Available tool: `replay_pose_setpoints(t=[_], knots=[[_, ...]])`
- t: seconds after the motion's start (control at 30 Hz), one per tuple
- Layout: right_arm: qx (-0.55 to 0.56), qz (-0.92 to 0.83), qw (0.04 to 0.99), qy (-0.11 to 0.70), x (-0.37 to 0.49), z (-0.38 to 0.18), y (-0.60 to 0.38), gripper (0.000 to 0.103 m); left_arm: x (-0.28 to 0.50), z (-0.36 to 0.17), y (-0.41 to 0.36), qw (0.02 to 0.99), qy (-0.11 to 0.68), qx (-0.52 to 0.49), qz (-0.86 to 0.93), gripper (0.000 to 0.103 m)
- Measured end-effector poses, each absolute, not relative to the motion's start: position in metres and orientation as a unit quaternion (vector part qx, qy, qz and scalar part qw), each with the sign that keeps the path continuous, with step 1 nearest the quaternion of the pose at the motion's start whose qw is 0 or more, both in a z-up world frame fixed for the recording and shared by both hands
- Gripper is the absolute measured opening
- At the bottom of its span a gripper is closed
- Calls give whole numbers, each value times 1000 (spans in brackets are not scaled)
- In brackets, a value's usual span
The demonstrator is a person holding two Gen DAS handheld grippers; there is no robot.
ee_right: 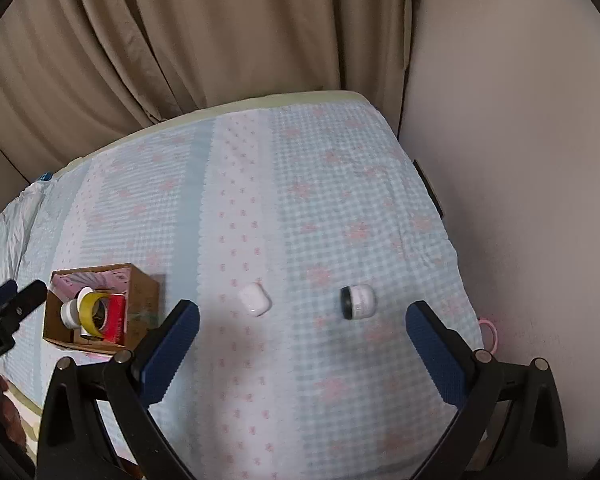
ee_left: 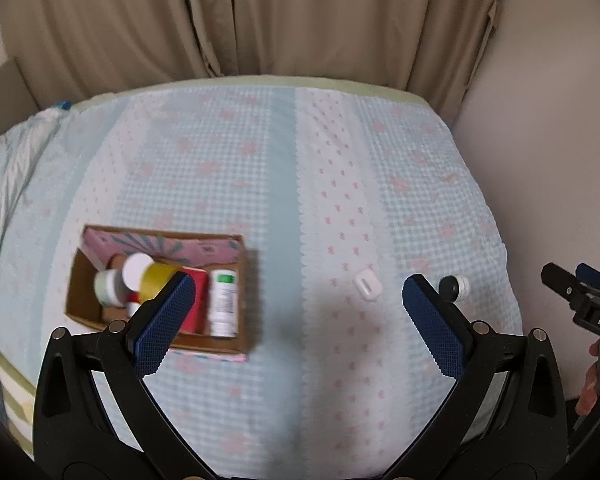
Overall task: Organize rigid objects
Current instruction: 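Grasp the white earbud case with the left tool while the right tool grasps the black-lidded jar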
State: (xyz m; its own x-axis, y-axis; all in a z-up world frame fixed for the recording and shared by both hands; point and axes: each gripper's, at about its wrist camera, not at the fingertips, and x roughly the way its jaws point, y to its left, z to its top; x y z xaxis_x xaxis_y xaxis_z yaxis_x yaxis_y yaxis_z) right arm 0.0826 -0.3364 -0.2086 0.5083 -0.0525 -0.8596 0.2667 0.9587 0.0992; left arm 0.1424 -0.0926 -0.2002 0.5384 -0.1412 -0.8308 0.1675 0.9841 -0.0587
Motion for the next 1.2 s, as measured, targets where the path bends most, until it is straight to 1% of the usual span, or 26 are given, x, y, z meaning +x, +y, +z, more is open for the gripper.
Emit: replay_pose_setpoints(t=[0.17,0.37,0.7,0.77,0.87,0.97,1.03,1.1,1.13,1.17,1.2], knots=[[119,-99,858,490,94,-225,-370,103,150,-231,-124,872,484,-8,-72,103],[129,-116,852,493,107,-257,-398,103,164,-292,-159,854,514,-28,-69,103],[114,-81,852,504,129,-354,-408,102,199,-414,-210,842,535,-49,-53,103],[103,-81,855,502,131,-375,-408,99,205,-438,-214,840,538,-61,-43,101],[94,-83,852,509,135,-400,-411,96,213,-467,-217,836,542,-79,-34,96],[87,-83,850,514,137,-422,-410,96,219,-488,-222,834,544,-86,-25,92],[82,-85,849,515,139,-435,-409,96,221,-501,-227,833,547,-82,-18,87],[74,-89,846,520,142,-448,-408,96,221,-507,-234,839,540,-68,-5,87],[73,-89,844,524,143,-453,-408,95,221,-507,-237,844,533,-60,-1,87],[73,-89,843,525,144,-457,-407,90,221,-508,-239,846,530,-56,1,87],[74,-87,842,527,146,-461,-407,88,221,-509,-241,847,528,-53,4,87]])
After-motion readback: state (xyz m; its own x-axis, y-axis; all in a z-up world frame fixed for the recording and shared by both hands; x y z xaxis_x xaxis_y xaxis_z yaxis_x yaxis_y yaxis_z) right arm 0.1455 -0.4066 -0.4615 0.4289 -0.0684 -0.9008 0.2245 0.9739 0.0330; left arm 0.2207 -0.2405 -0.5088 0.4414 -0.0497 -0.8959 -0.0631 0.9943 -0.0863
